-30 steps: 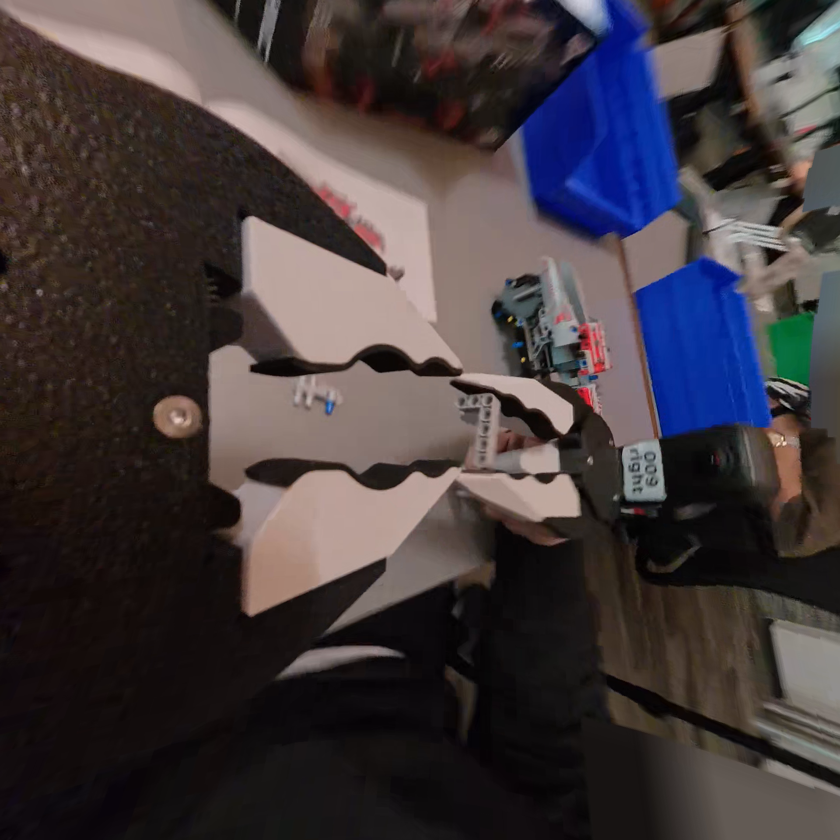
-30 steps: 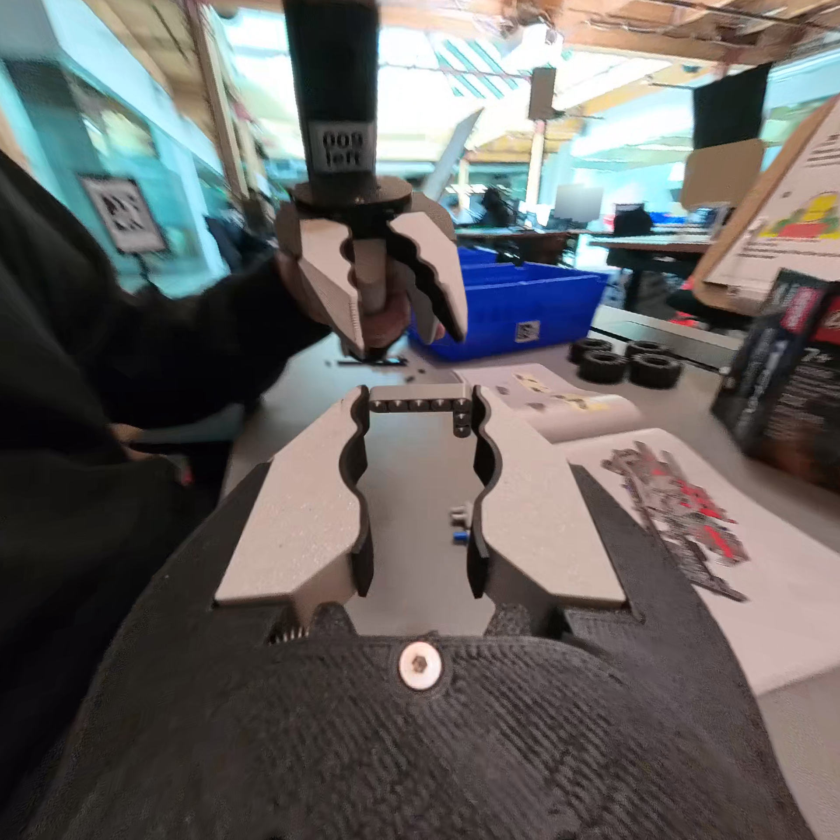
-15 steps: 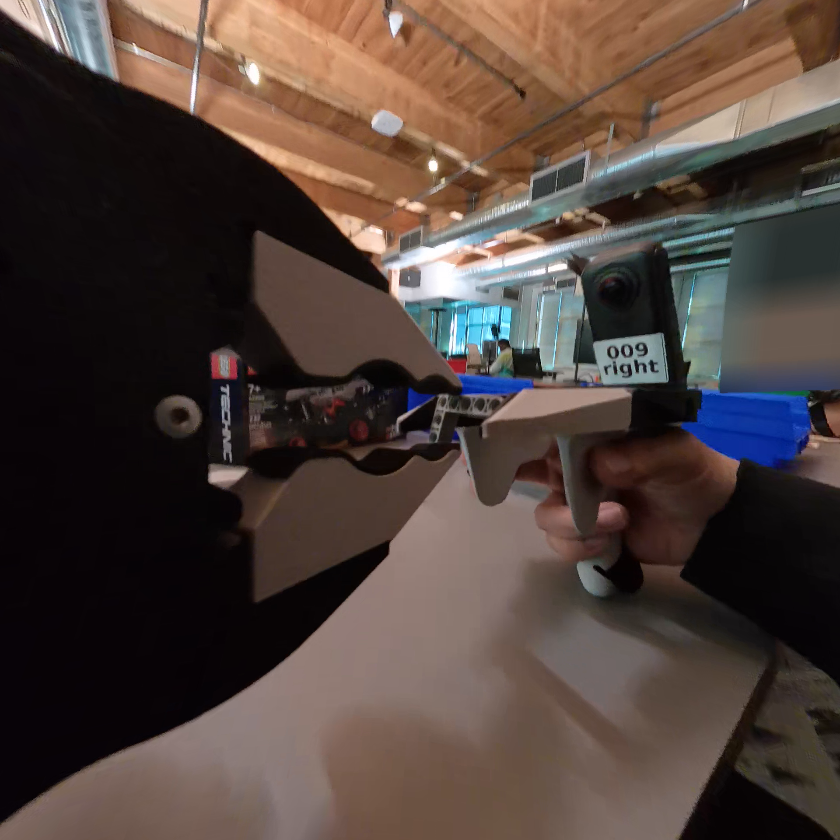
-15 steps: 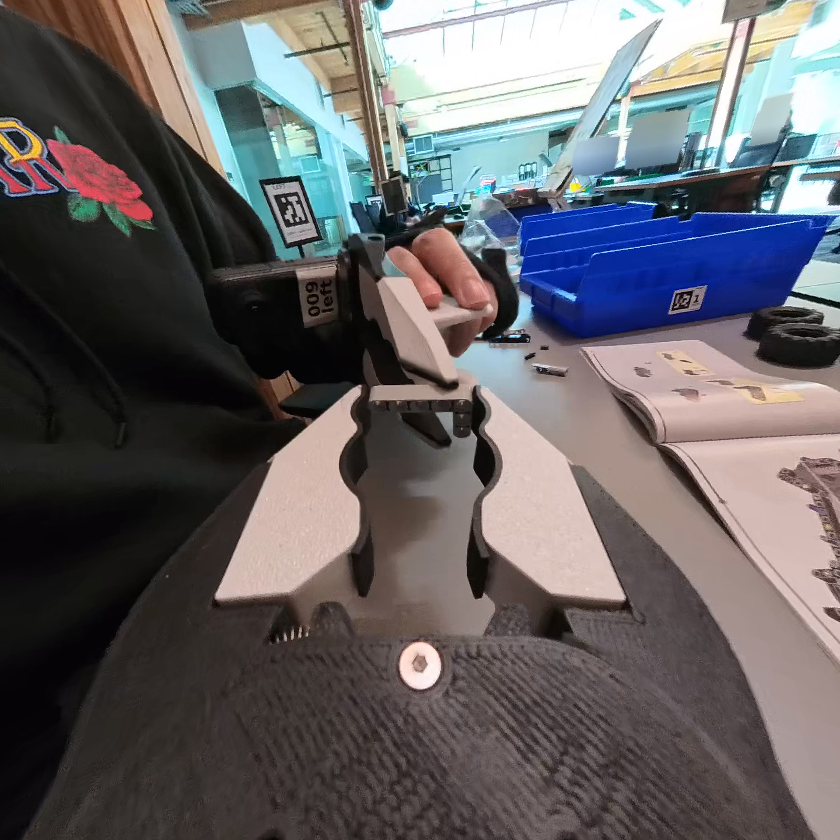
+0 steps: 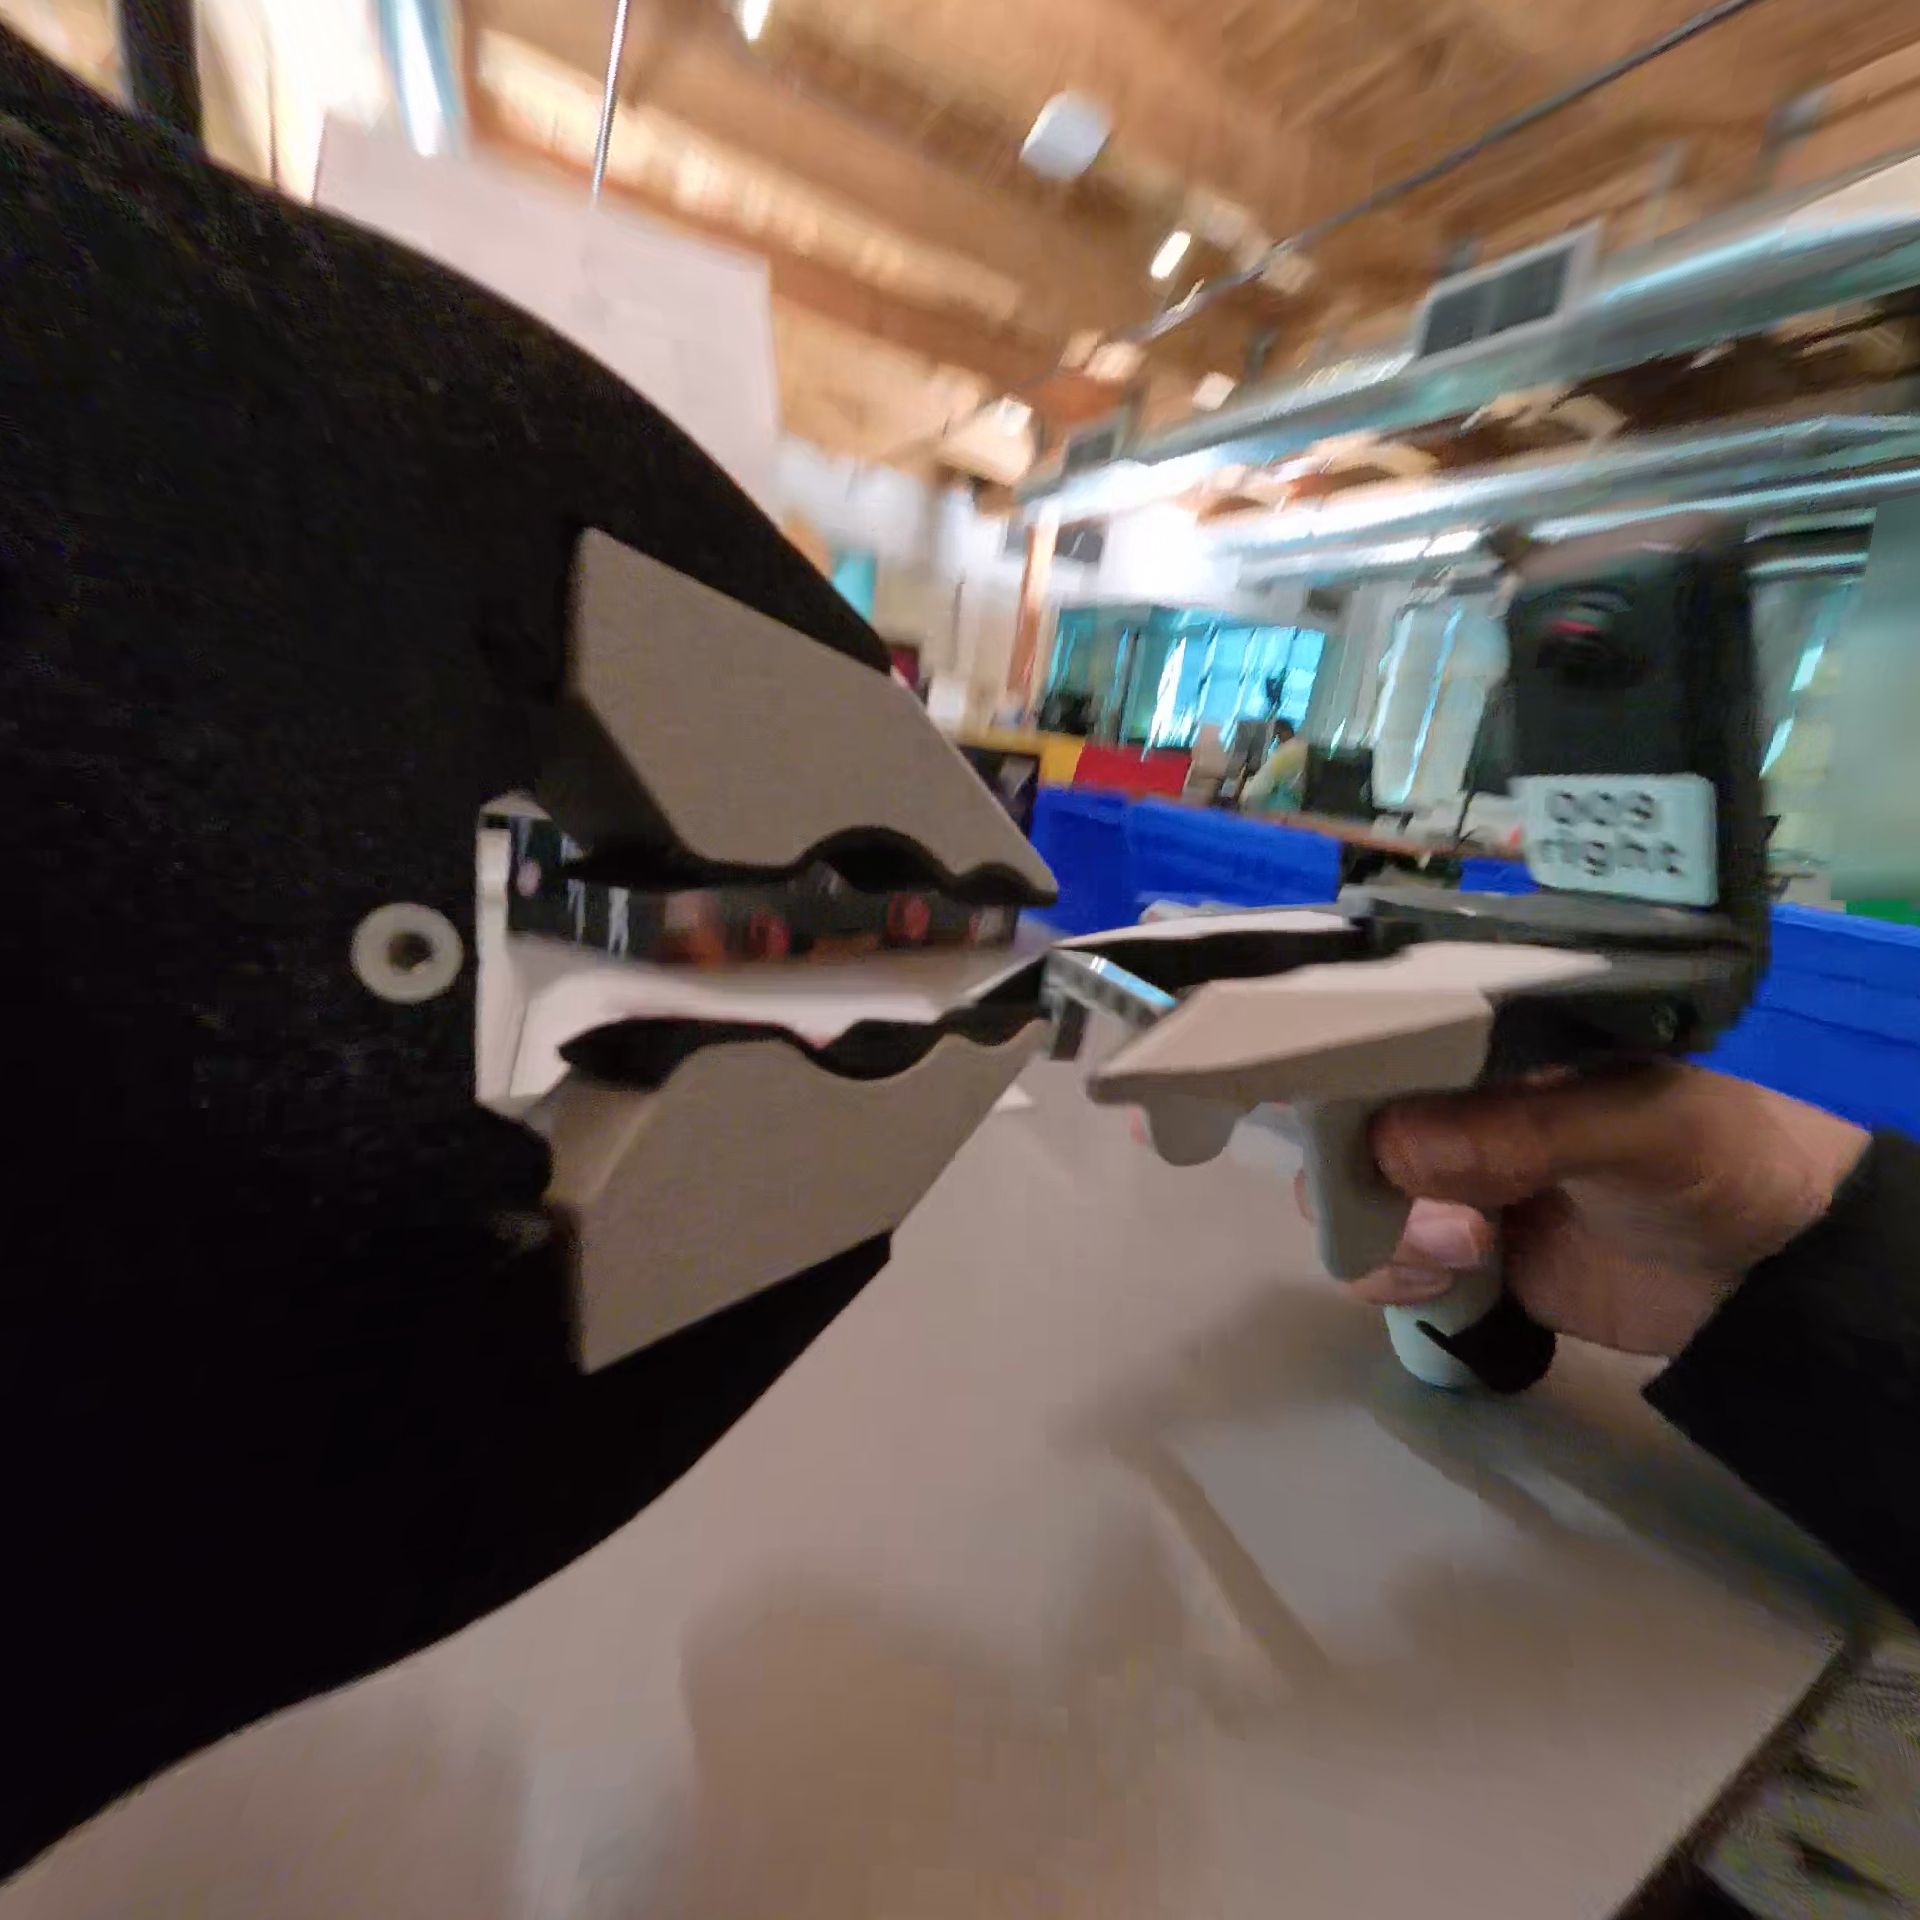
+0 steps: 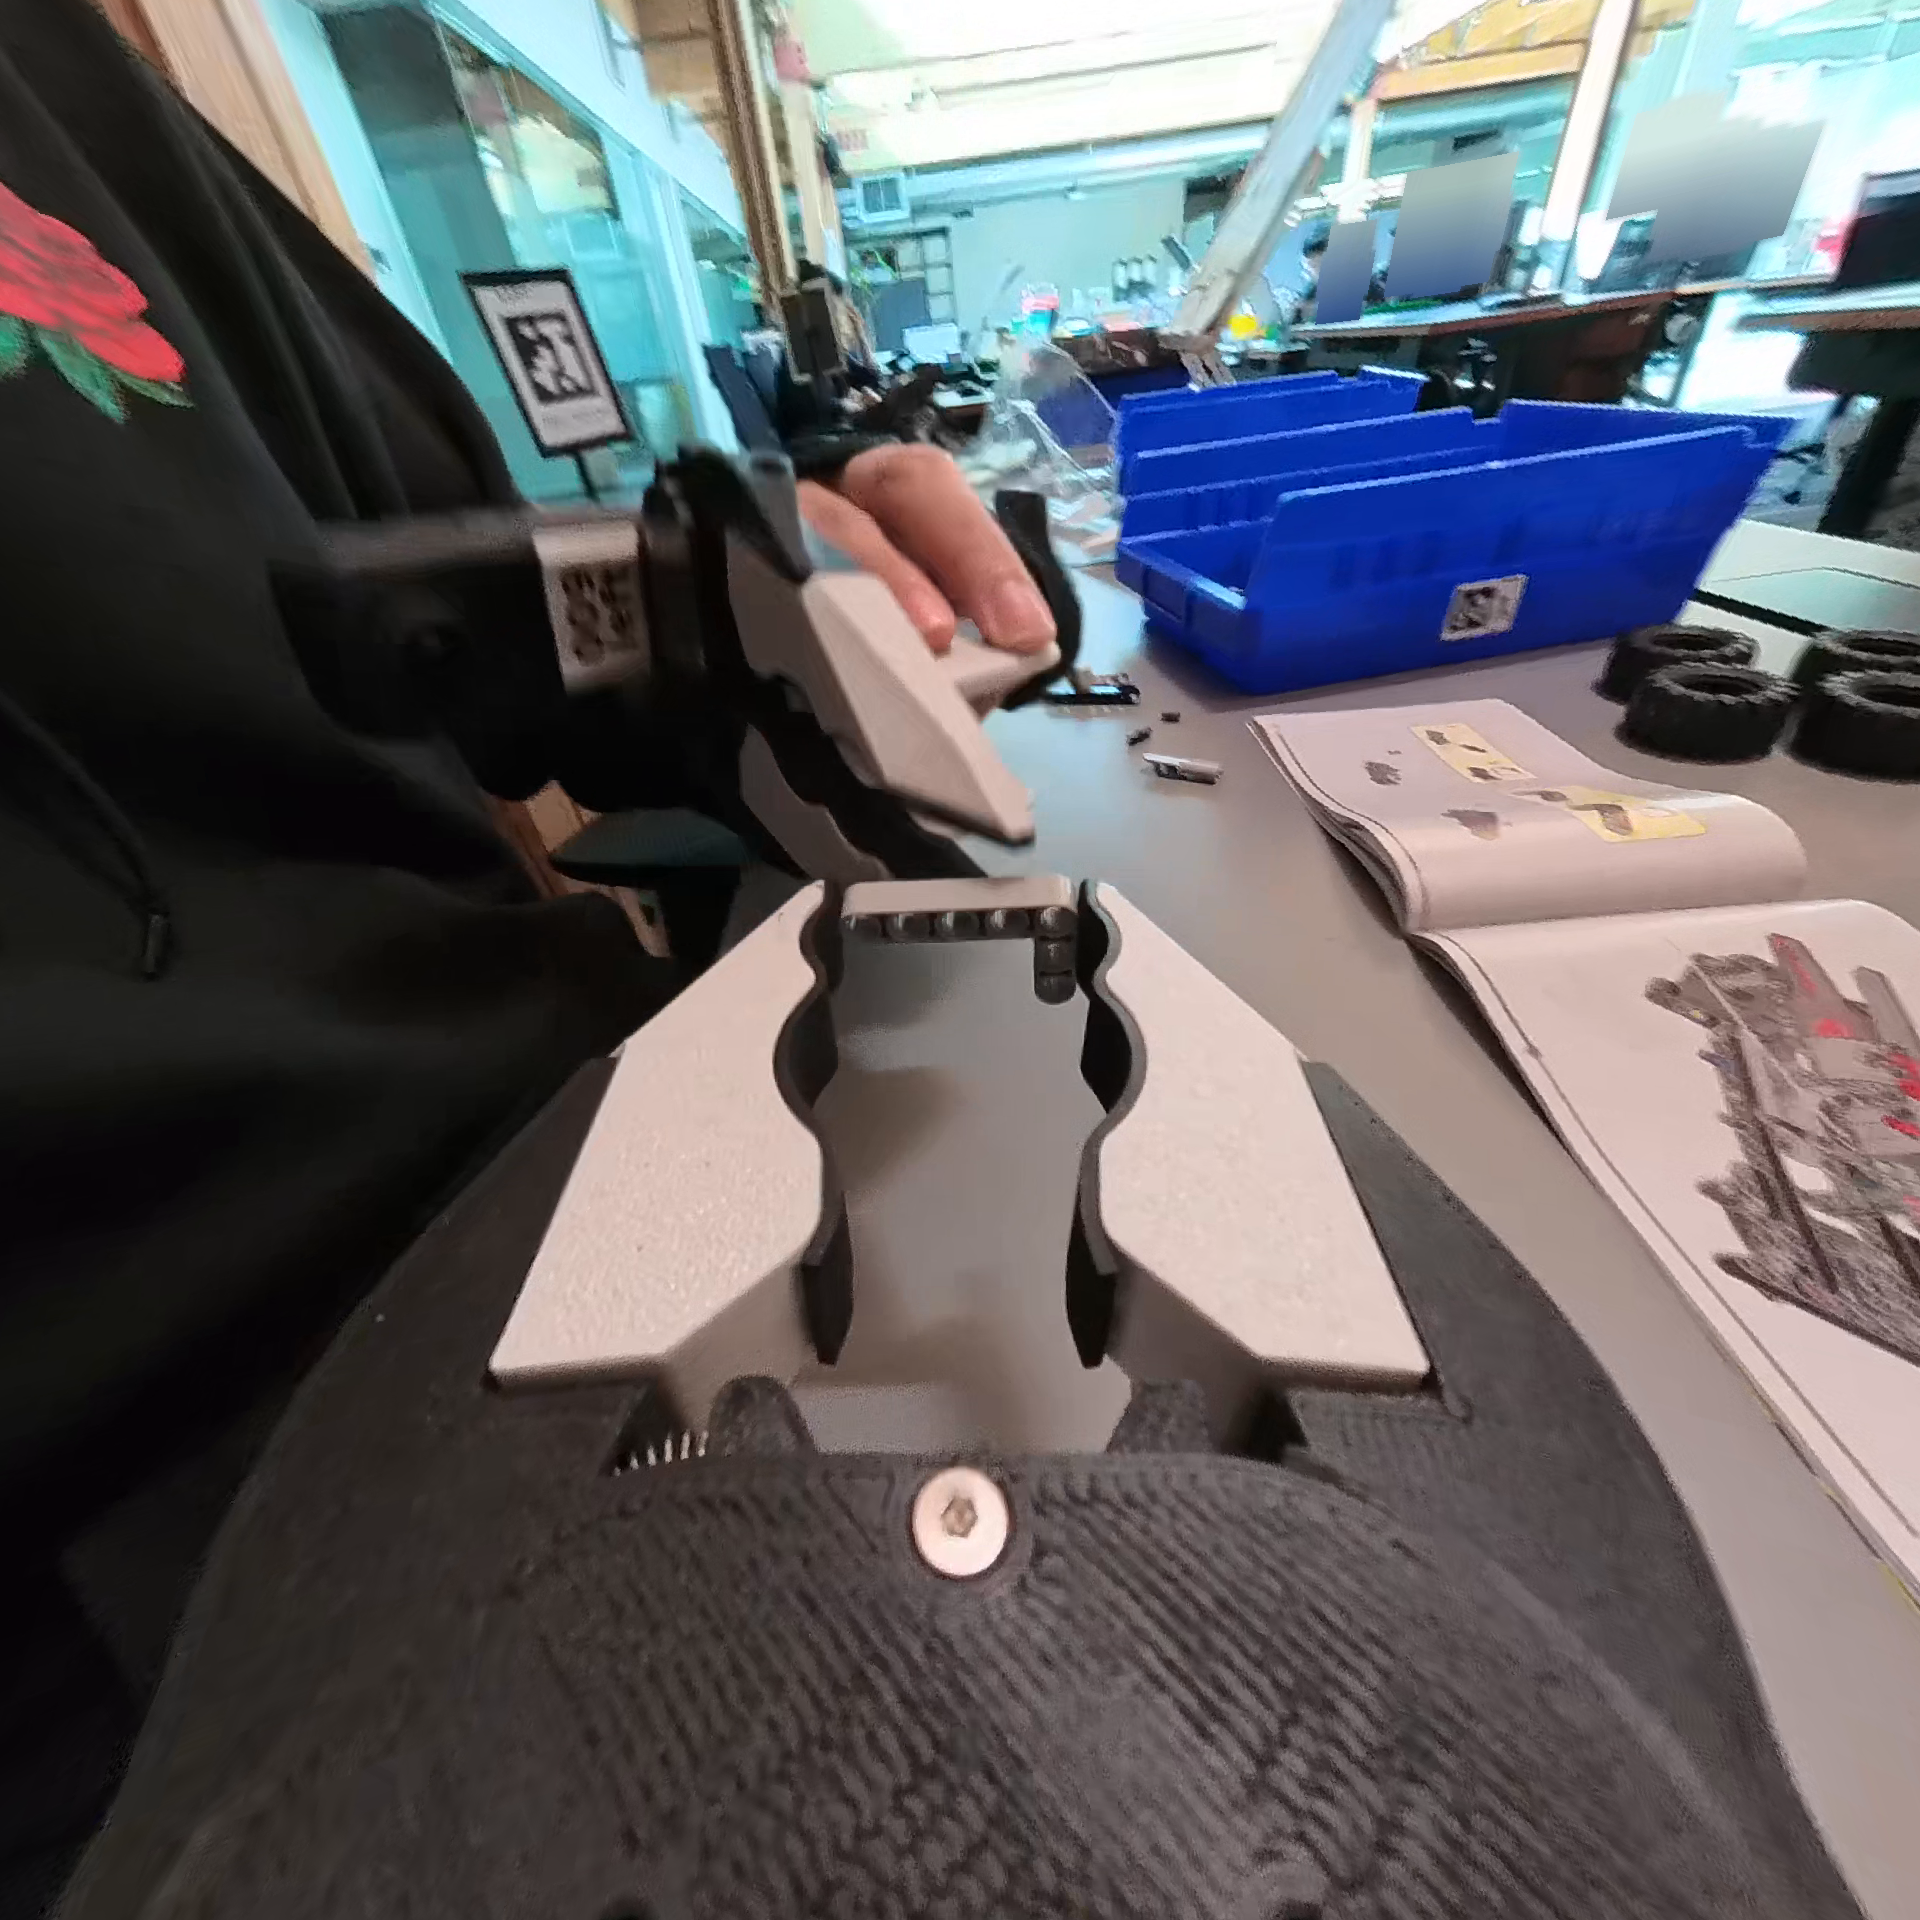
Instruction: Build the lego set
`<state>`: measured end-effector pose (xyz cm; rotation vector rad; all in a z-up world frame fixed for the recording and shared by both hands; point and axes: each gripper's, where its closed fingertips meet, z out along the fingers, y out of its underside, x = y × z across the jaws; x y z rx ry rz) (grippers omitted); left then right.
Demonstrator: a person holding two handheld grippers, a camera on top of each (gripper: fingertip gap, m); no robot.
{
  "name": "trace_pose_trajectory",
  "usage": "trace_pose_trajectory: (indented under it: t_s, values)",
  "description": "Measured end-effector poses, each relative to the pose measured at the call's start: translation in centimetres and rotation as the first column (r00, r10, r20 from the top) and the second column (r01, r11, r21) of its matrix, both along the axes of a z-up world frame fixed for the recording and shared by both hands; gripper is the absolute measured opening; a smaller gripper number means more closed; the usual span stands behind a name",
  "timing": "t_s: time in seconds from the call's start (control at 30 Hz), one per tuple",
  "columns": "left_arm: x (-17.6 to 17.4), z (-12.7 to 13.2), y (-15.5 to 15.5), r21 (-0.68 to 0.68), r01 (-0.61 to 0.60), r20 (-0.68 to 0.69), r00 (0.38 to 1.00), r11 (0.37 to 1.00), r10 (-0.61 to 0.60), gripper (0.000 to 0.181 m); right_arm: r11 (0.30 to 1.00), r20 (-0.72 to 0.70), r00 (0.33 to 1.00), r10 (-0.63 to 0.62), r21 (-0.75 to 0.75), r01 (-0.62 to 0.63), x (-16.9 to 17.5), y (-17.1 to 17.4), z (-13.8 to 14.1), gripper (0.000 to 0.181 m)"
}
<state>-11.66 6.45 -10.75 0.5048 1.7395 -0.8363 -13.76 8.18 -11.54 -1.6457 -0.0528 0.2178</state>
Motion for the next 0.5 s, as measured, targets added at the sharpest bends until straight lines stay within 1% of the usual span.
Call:
trace_pose_trajectory:
  t_s: [0.03, 0.07, 0.1, 0.13, 0.17, 0.2, 0.23, 0.3, 0.37, 0.43, 0.5]
  values:
    - [0.6, -0.2, 0.9, -0.037, -0.029, -0.121, 0.992, 0.999, 0.025, 0.019, 0.999, -0.002, 0.999, -0.032, -0.017, 0.032, 0.6, -0.2, -0.2, 0.044]
    - [1.5, -0.7, 2.0, -0.061, -0.087, -0.264, 0.962, 0.994, 0.068, 0.019, 0.998, -0.017, 0.999, -0.051, -0.022, 0.05, 1.0, -0.6, -0.3, 0.044]
    - [2.6, -1.4, 3.3, -0.068, -0.17, -0.404, 0.906, 0.983, 0.129, 0.019, 0.999, -0.037, 0.998, -0.053, -0.009, 0.053, 1.2, -1.0, -0.1, 0.044]
    - [3.3, -2.5, 4.4, -0.046, -0.227, -0.526, 0.834, 0.973, 0.169, 0.019, 0.998, -0.054, 0.997, -0.06, 0.011, 0.061, 1.5, -1.3, 0.2, 0.044]
    - [3.1, -4.0, 4.9, 0.0, -0.22, -0.628, 0.759, 0.976, 0.171, 0.019, 0.996, -0.071, 0.995, -0.076, 0.031, 0.078, 1.8, -1.5, 0.5, 0.044]
    - [2.9, -5.2, 5.1, 0.038, -0.213, -0.695, 0.696, 0.976, 0.179, 0.02, 0.996, -0.087, 0.993, -0.077, 0.042, 0.081, 2.0, -1.6, 0.6, 0.044]
    - [3.2, -6.1, 5.2, 0.063, -0.237, -0.722, 0.66, 0.969, 0.208, 0.022, 0.996, -0.097, 0.992, -0.075, 0.046, 0.08, 2.1, -1.7, 0.7, 0.044]
    - [3.3, -8.0, 5.1, 0.124, -0.257, -0.753, 0.605, 0.958, 0.26, 0.025, 0.995, -0.099, 0.991, -0.09, 0.044, 0.094, 2.4, -1.6, 0.6, 0.043]
    - [3.8, -9.6, 4.7, 0.163, -0.302, -0.773, 0.552, 0.939, 0.312, 0.028, 0.995, -0.088, 0.992, -0.091, 0.036, 0.095, 2.3, -1.5, 0.5, 0.044]
    - [4.1, -10.1, 3.8, 0.153, -0.34, -0.814, 0.489, 0.928, 0.314, 0.03, 0.994, -0.074, 0.992, -0.1, 0.027, 0.102, 2.3, -1.4, 0.4, 0.044]
    - [3.6, -10.2, 2.7, 0.146, -0.326, -0.858, 0.428, 0.934, 0.284, 0.032, 0.994, -0.068, 0.992, -0.107, 0.022, 0.109, 2.3, -1.4, 0.3, 0.043]
